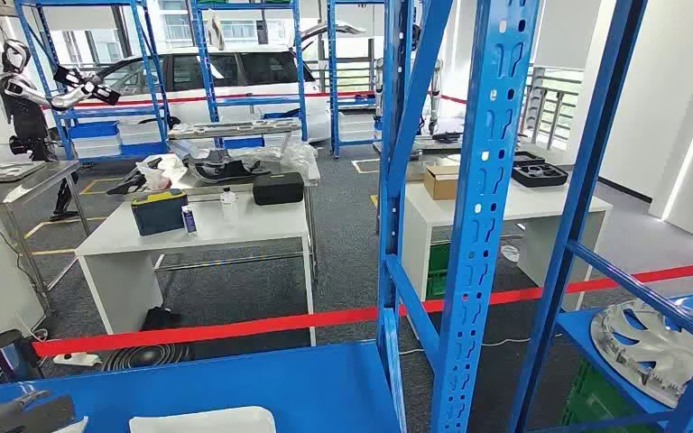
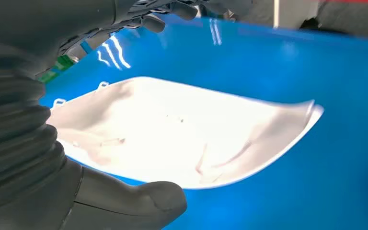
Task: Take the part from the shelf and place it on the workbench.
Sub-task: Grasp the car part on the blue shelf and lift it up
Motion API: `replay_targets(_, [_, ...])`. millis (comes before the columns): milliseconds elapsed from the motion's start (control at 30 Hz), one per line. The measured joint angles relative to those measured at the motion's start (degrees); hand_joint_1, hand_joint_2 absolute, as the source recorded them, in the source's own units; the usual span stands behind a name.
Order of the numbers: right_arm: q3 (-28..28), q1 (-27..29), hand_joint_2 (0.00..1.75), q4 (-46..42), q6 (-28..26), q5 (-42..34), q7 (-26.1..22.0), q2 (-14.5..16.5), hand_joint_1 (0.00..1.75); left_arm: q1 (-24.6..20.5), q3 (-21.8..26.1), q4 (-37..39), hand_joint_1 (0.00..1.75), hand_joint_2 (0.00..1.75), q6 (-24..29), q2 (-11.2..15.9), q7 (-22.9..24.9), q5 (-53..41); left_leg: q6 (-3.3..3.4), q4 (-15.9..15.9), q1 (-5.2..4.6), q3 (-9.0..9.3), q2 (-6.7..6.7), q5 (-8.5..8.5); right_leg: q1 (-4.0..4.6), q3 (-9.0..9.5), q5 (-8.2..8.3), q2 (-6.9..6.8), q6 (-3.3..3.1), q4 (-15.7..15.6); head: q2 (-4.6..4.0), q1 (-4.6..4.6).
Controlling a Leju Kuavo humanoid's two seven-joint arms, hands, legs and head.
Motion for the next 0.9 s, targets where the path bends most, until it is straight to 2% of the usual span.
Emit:
replay_targets(567, [0.0,0.0,1.75,0.0,0.0,0.7,0.0,0.0,0.0,1.8,-4.5,0.3,0.0,1.75,0.5,1.3,2.2,-2.1,0.02,0.0,0.0,0.0,0.02,-0.02,-0.01,0.0,0.0,0.02,0.0,0.0,-0.01,0.0])
replay_targets(900, [0.0,0.0,1.75,0.0,0.0,0.8,0.3,0.0,0.0,1.9,-5.3,0.5,0.0,1.75,0.6,1.4,2.9,-2.4,0.03,0.0,0.0,0.0,0.01,-0.02,-0.01,0.01,0.0,0.01,0.01,-0.1,-0.01,0.0])
